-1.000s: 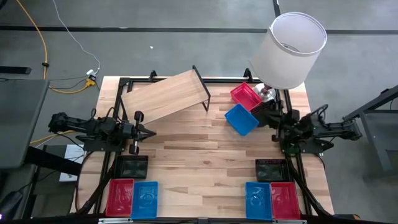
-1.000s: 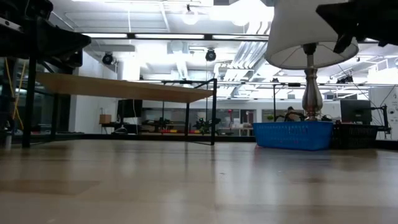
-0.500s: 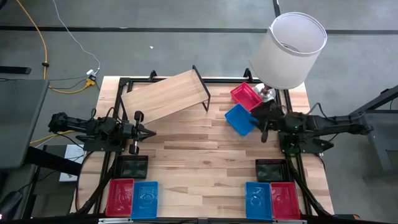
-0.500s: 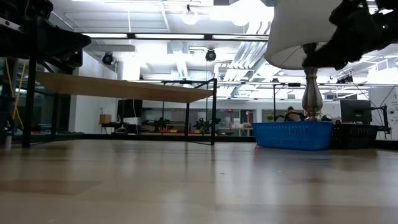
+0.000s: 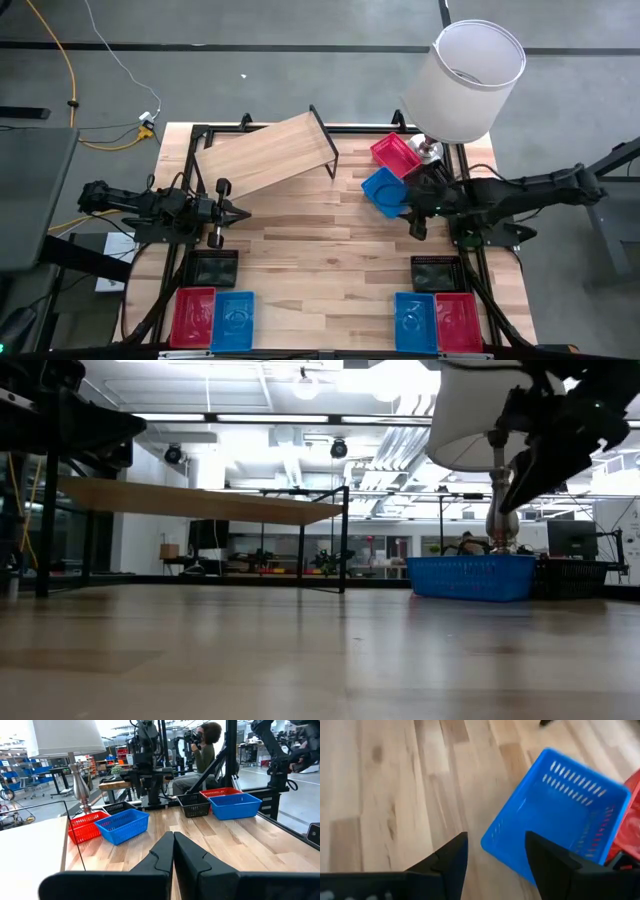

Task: Stack baskets on shelf by color
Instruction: Put the top right blue bin on the shelf

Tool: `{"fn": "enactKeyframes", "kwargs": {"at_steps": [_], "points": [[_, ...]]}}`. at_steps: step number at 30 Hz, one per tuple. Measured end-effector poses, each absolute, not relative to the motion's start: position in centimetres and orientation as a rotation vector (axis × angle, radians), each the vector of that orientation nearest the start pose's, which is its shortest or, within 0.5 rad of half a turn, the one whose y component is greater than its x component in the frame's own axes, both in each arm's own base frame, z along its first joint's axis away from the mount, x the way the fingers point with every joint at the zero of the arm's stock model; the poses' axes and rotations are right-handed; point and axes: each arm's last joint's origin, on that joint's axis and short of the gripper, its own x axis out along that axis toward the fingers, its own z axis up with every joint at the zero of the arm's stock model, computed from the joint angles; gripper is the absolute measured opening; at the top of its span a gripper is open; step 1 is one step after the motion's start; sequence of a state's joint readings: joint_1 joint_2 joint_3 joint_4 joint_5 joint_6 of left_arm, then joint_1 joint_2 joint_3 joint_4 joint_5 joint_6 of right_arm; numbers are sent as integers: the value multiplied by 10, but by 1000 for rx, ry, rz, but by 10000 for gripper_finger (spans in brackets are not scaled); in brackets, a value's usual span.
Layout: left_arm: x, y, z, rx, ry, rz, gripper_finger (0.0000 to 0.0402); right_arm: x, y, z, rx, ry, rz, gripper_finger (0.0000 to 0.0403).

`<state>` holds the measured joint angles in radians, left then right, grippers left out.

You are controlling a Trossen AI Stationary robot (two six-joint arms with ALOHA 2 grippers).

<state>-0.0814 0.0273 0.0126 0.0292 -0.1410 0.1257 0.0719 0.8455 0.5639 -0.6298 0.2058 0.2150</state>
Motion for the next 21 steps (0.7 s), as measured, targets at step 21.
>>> {"fn": "enactKeyframes", "kwargs": {"at_steps": [21], "points": [[98, -4, 169, 124, -11, 61, 3, 199, -9, 172, -94, 1312, -211, 185]]}}
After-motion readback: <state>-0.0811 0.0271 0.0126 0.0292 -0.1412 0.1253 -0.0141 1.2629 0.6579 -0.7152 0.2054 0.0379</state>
